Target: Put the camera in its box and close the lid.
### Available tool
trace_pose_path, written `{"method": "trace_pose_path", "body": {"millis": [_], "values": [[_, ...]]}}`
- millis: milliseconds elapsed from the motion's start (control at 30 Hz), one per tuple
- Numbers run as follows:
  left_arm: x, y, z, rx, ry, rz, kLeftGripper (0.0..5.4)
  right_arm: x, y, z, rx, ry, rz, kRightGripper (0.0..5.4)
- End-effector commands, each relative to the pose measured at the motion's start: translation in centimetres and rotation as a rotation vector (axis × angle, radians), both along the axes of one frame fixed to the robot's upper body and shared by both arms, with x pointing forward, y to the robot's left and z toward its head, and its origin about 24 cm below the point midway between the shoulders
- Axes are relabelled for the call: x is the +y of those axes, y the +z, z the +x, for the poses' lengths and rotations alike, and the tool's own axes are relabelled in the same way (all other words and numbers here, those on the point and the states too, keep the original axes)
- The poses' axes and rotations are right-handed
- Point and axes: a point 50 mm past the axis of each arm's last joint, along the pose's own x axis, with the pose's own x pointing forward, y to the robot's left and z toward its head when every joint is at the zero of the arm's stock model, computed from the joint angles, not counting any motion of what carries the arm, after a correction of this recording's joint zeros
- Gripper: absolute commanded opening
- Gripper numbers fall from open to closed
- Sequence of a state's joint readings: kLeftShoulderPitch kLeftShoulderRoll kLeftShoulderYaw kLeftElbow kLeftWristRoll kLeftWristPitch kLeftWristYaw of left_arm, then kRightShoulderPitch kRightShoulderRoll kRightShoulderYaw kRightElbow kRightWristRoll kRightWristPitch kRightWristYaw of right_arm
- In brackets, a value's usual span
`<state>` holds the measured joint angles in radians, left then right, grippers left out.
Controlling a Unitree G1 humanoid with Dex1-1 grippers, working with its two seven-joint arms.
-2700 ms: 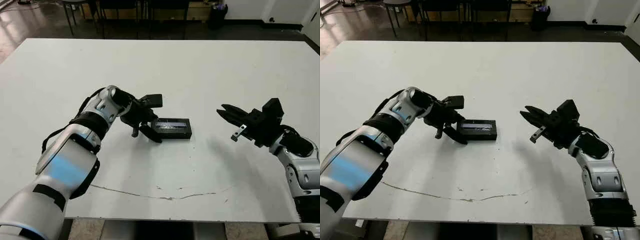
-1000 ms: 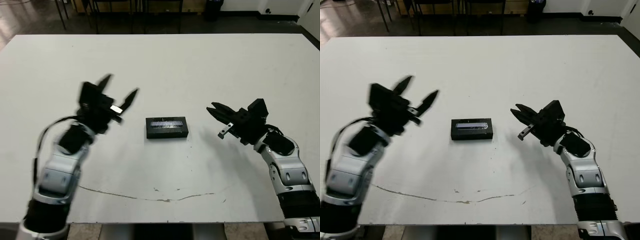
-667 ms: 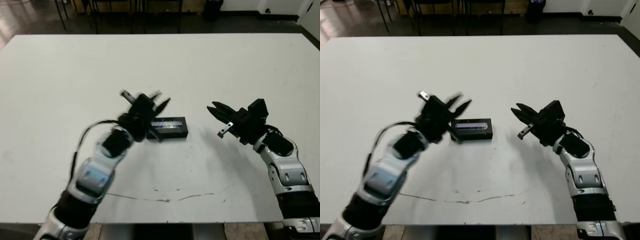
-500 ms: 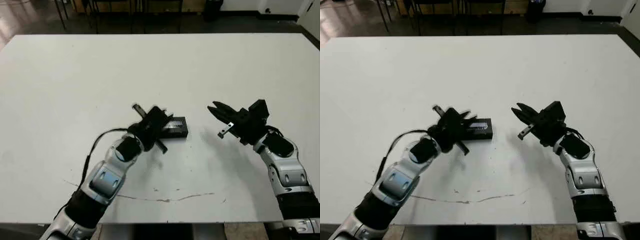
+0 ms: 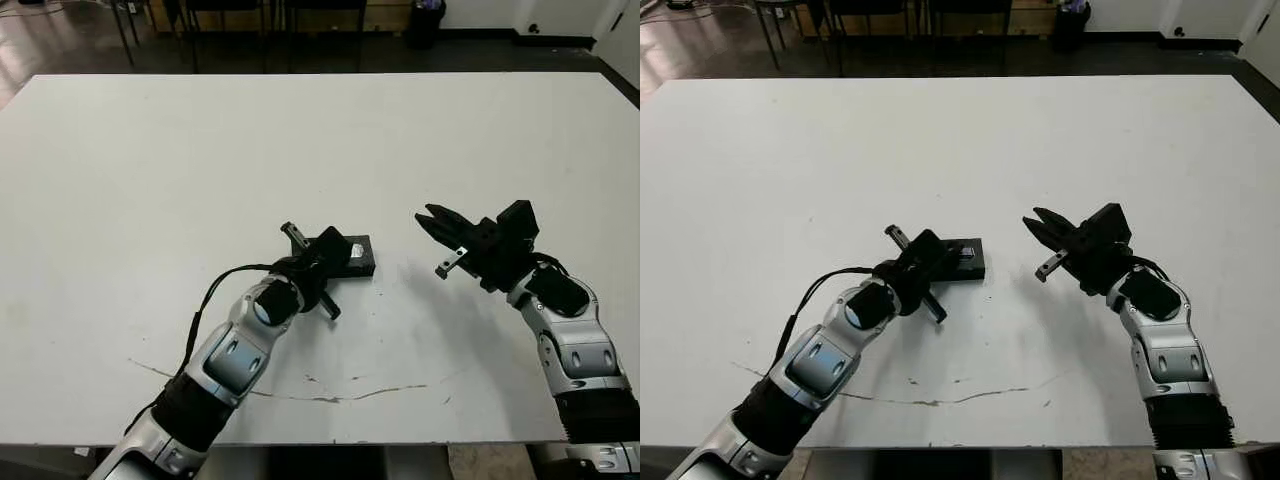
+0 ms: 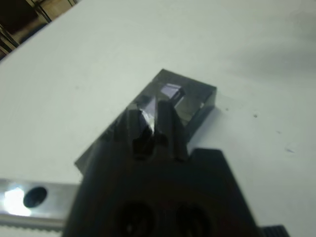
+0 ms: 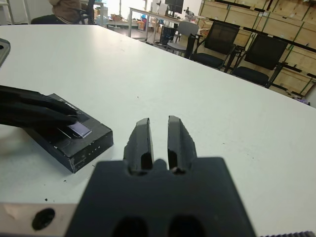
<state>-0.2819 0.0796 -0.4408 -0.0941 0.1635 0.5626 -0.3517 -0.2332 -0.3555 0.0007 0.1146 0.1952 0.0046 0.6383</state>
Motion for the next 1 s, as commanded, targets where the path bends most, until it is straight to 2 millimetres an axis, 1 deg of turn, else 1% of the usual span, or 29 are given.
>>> {"method": "trace_pose_path", "body": {"millis": [33,100,200,267,333,400,433,600,700,800,1000], "values": [[3.0,-2.3,-1.7,0.225,0.067,0.022,0.01,-0.3,-0.4,-0.1,0.033,-0.004,0.010,0.00],[3.4,0.0,-1.4,0.173,0.089,-0.073,0.01,-0.3,-0.3,-0.1,0.031,-0.004,0.019,0.00],[4.6,3.5,-0.9,-0.035,0.102,-0.234,0.01,-0.3,-0.2,-0.1,0.026,-0.004,0.046,0.00],[5.8,5.3,-0.8,-0.177,0.146,-0.326,0.01,-0.2,-0.1,-0.1,0.018,-0.010,0.068,0.00],[7.1,6.4,-0.7,-0.284,0.195,-0.370,0.01,-0.2,0.1,0.0,0.005,-0.021,0.081,0.00],[8.7,7.2,-0.6,-0.374,0.272,-0.383,0.01,-0.1,0.3,0.1,-0.016,-0.036,0.090,0.00],[9.8,7.5,-0.4,-0.424,0.322,-0.378,0.01,0.0,0.5,0.1,-0.027,-0.047,0.100,0.00],[14.3,7.9,0.7,-0.591,0.483,-0.313,0.01,0.6,0.8,0.5,-0.083,-0.096,0.132,0.00],[16.0,7.4,1.5,-0.626,0.571,-0.291,0.01,1.4,1.0,0.8,-0.116,-0.145,0.133,0.00],[16.8,6.3,2.0,-0.621,0.634,-0.320,0.01,2.4,1.4,1.0,-0.144,-0.198,0.138,0.00],[16.3,4.8,2.0,-0.601,0.666,-0.372,0.01,3.7,1.7,1.2,-0.129,-0.269,0.151,0.00]]}}
